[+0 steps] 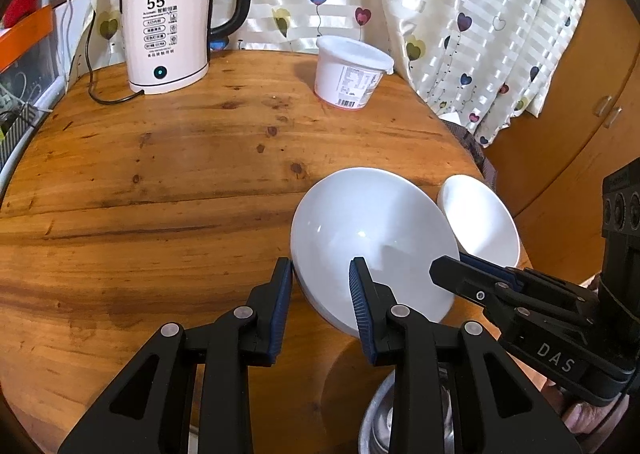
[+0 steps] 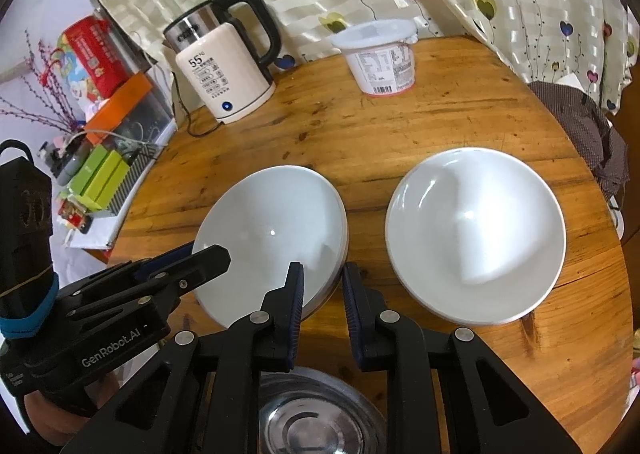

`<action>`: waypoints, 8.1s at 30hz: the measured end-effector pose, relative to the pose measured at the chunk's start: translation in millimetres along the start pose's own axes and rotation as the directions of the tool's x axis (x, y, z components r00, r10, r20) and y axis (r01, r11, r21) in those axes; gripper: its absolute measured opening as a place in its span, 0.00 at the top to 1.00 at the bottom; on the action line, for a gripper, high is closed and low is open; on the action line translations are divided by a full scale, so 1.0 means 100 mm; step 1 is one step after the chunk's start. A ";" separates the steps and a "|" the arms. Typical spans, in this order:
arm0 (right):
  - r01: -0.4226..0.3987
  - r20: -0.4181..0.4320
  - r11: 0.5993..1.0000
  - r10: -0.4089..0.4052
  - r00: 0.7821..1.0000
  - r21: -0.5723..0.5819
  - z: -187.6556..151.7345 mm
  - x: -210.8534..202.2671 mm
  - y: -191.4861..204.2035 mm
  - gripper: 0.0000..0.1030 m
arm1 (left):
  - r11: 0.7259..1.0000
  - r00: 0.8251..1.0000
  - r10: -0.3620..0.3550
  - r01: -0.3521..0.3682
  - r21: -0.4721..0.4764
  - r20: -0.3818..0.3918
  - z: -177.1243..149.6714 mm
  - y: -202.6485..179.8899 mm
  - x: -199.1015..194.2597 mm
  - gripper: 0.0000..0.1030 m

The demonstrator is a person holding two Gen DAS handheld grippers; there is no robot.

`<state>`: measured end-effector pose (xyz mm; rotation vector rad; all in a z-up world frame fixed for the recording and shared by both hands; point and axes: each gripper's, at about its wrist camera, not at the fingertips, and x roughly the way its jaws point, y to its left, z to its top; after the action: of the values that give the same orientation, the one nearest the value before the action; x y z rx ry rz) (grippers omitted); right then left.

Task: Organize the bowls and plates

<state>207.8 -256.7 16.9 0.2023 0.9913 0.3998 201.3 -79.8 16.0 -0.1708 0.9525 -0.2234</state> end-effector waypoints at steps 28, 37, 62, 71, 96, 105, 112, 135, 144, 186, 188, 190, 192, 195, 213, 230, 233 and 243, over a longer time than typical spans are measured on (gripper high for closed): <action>0.026 0.075 0.999 -0.023 0.997 -0.036 -0.44 -0.76 0.33 0.81 | 0.999 0.998 -0.018 0.015 0.046 0.064 -0.38 -0.22 -0.70 0.70; 0.044 0.069 0.999 -0.042 0.997 -0.029 -0.66 -0.90 0.32 0.81 | 0.998 0.999 -0.023 0.020 0.065 0.049 -0.57 -0.33 -0.76 0.70; 0.091 -0.028 0.996 -0.091 0.995 0.013 -1.05 -0.80 0.08 0.81 | 0.996 0.995 -0.048 0.055 0.074 -0.090 -0.90 -0.46 -0.48 0.70; 0.102 -0.067 0.995 -0.102 0.993 0.010 -1.08 -0.69 0.05 0.80 | 0.996 0.992 -0.042 0.052 0.077 -0.122 -0.92 -0.46 -0.38 0.70; 0.108 -0.064 0.993 -0.110 0.992 -0.038 -1.06 -0.71 0.11 0.70 | 0.995 0.992 -0.042 0.052 0.087 -0.118 -0.95 -0.47 -0.43 0.70; 0.114 -0.012 0.993 -0.114 0.993 -0.037 -0.98 -0.87 0.11 0.70 | 0.997 0.997 -0.030 0.035 0.073 -0.066 -0.87 -0.40 -0.59 0.70; 0.111 0.012 0.993 -0.111 0.994 -0.033 -0.94 -0.95 0.11 0.70 | 0.997 0.999 -0.027 0.029 0.075 -0.029 -0.82 -0.41 -0.69 0.70; 0.117 0.039 0.993 -0.117 0.992 0.017 -0.79 -0.98 -0.13 0.69 | 0.995 0.999 -0.033 0.035 0.094 -0.027 -0.60 -0.50 -0.56 0.70; 0.125 0.042 0.991 -0.128 0.991 0.053 -0.66 -0.94 -0.36 0.69 | 0.994 0.998 -0.050 0.053 0.100 -0.037 -0.41 -0.62 -0.40 0.70; 0.142 0.039 0.978 -0.150 0.988 0.151 -0.03 -0.47 -1.10 0.69 | 0.980 0.980 -0.142 0.159 0.121 -0.139 0.25 -1.08 0.51 0.70; 0.142 0.036 0.978 -0.149 0.988 0.151 -0.02 -0.44 -1.11 0.69 | 0.980 0.981 -0.138 0.155 0.122 -0.135 0.26 -1.08 0.53 0.70; 0.140 0.032 0.979 -0.146 0.989 0.149 -0.01 -0.42 -1.11 0.70 | 0.981 0.981 -0.137 0.153 0.121 -0.134 0.28 -1.08 0.55 0.70; 0.139 0.029 0.979 -0.145 0.989 0.149 0.00 -0.40 -1.12 0.71 | 0.981 0.981 -0.137 0.153 0.117 -0.137 0.29 -1.07 0.57 0.70; 0.140 0.024 0.979 -0.145 0.989 0.150 0.00 -0.37 -1.12 0.72 | 0.982 0.981 -0.137 0.153 0.107 -0.139 0.29 -1.05 0.59 0.70; 0.152 0.017 0.978 -0.156 0.988 0.142 0.00 -0.31 -1.11 0.80 | 0.983 0.980 -0.135 0.151 0.101 -0.148 0.30 -1.04 0.70 0.70; 0.147 0.051 0.983 -0.153 0.987 0.111 -0.03 -0.46 -0.93 0.80 | 0.985 0.986 -0.135 0.145 0.097 -0.099 0.26 -0.97 0.47 0.70; 0.145 0.058 0.984 -0.152 0.987 0.106 -0.03 -0.48 -0.89 0.80 | 0.985 0.987 -0.134 0.143 0.098 -0.091 0.24 -0.96 0.42 0.70; 0.145 0.093 0.986 -0.153 0.984 0.082 -0.04 -0.65 -0.75 0.80 | 0.985 0.989 -0.133 0.139 0.102 -0.061 0.19 -0.95 0.23 0.70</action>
<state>191.1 -351.4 39.2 0.2118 0.9176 0.2141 219.1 -176.2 31.6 -0.1329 0.9813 -0.4054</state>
